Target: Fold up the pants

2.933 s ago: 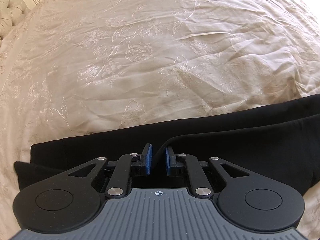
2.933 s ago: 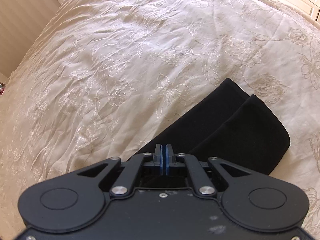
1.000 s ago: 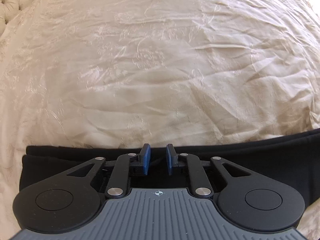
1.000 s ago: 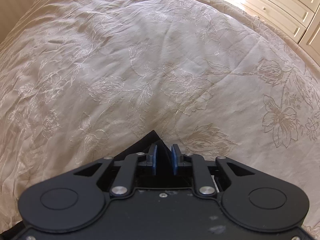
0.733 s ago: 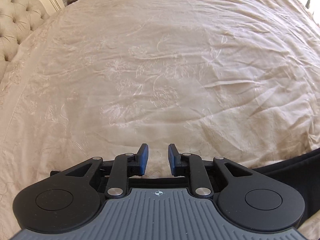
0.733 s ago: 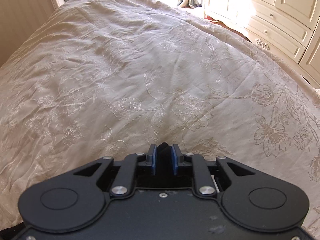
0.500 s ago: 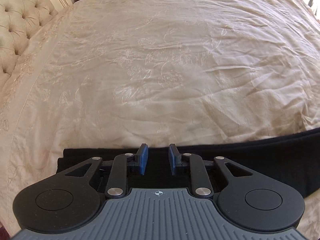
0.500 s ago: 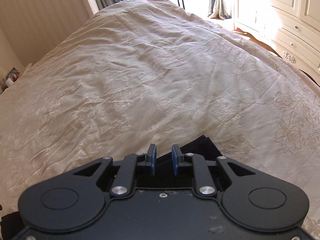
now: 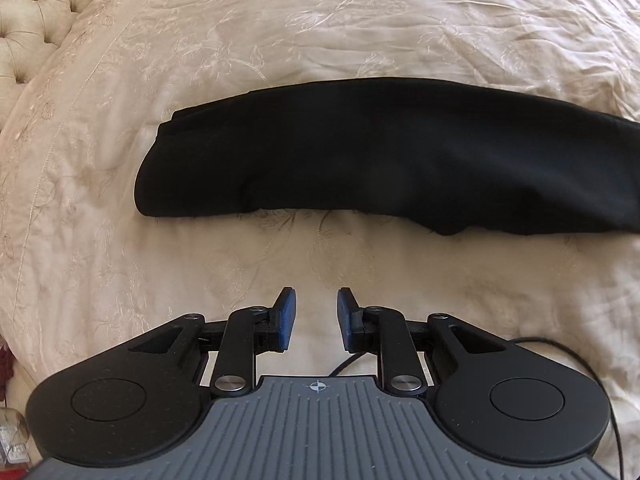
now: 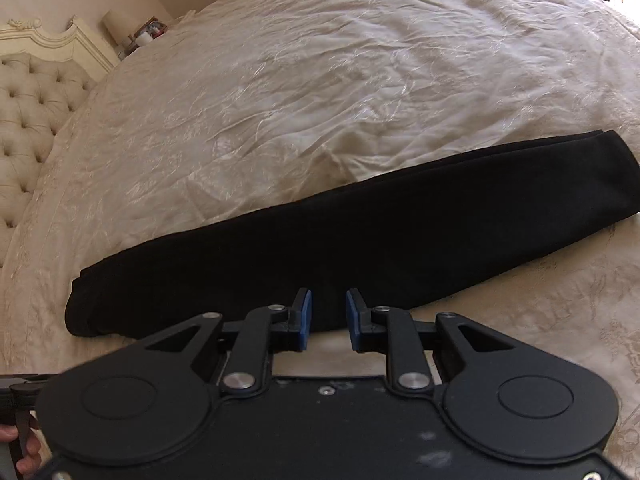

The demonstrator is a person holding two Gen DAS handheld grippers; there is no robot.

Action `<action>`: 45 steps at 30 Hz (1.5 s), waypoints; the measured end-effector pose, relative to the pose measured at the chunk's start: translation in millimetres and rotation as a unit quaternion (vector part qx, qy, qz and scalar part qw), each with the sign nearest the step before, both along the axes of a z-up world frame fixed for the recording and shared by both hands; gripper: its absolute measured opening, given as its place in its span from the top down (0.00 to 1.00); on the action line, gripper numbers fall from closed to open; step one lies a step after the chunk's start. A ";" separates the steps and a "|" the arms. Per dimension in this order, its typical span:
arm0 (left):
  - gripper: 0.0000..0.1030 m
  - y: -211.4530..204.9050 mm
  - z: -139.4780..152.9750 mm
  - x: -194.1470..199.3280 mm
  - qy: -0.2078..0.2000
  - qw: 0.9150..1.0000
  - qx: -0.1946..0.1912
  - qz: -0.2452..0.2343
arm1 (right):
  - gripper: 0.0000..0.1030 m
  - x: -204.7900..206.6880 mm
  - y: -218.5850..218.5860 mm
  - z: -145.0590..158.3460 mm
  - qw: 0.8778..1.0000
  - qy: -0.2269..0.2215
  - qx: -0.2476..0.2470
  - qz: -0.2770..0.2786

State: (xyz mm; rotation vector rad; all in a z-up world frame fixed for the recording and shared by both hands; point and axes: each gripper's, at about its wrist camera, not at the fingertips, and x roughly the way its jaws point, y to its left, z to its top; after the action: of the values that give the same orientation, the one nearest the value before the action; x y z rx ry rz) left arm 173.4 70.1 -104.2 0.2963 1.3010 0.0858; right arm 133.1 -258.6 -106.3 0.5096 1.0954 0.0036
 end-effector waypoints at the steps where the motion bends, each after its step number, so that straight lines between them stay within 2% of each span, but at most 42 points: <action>1: 0.78 3.3 -1.5 1.7 0.000 1.000 0.002 -0.006 | 0.78 -1.5 8.7 -0.1 1.000 0.003 0.005 0.008; 7: 0.78 21.0 -2.9 29.0 -0.032 0.999 -0.004 -0.041 | 0.78 -8.1 70.3 2.6 0.999 0.017 0.007 0.043; 13: 0.78 42.3 -10.7 68.6 -0.054 0.996 -0.011 -0.069 | 0.78 -7.6 127.3 -3.5 0.998 0.042 0.006 0.041; 16: 0.78 55.7 -24.0 91.9 -0.048 0.995 -0.016 -0.081 | 0.76 -3.9 153.5 -8.0 0.998 0.049 0.005 0.037; 20: 0.78 66.3 -52.6 117.3 -0.023 0.993 0.000 -0.113 | 0.75 8.7 190.2 -19.7 0.998 0.058 -0.003 0.035; 25: 0.78 68.4 -70.0 131.8 -0.018 0.985 0.020 -0.168 | 0.73 22.3 222.3 -35.1 0.997 0.066 -0.009 0.033; 29: 0.78 68.6 -75.3 141.3 -0.016 0.981 0.020 -0.192 | 0.72 35.4 240.3 -50.8 0.996 0.075 -0.020 0.040; 33: 0.78 73.1 -78.8 152.5 -0.007 0.982 0.007 -0.189 | 0.71 47.7 250.8 -63.8 0.994 0.085 -0.050 0.046; 36: 0.78 75.0 -78.2 152.8 -0.006 0.981 0.002 -0.193 | 0.71 52.3 250.6 -63.0 0.995 0.071 -0.061 0.034; 37: 0.78 76.6 -77.2 152.5 -0.006 0.981 0.000 -0.196 | 0.72 52.3 249.1 -59.8 0.996 0.060 -0.060 0.027; 38: 0.78 77.8 -75.4 152.9 -0.006 0.981 -0.003 -0.196 | 0.87 51.8 246.6 -54.9 0.997 0.047 -0.055 0.022; 39: 0.78 79.3 -72.8 154.6 -0.005 0.981 -0.007 -0.194 | 0.96 52.2 244.0 -51.3 0.998 0.045 -0.043 0.026; 42: 0.78 92.0 -51.9 154.2 -0.013 0.985 -0.023 -0.168 | 0.96 50.7 233.8 -33.5 0.998 0.044 -0.022 0.034; 45: 0.78 106.3 -22.4 139.9 -0.042 0.984 -0.052 -0.166 | 0.96 50.2 222.9 -16.4 0.998 0.053 0.008 0.039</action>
State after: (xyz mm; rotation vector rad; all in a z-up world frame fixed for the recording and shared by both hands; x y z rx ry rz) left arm 313.3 176.4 -126.6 0.4129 1.1531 -0.2496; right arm 183.3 -35.7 -122.6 0.4853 1.2201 0.0533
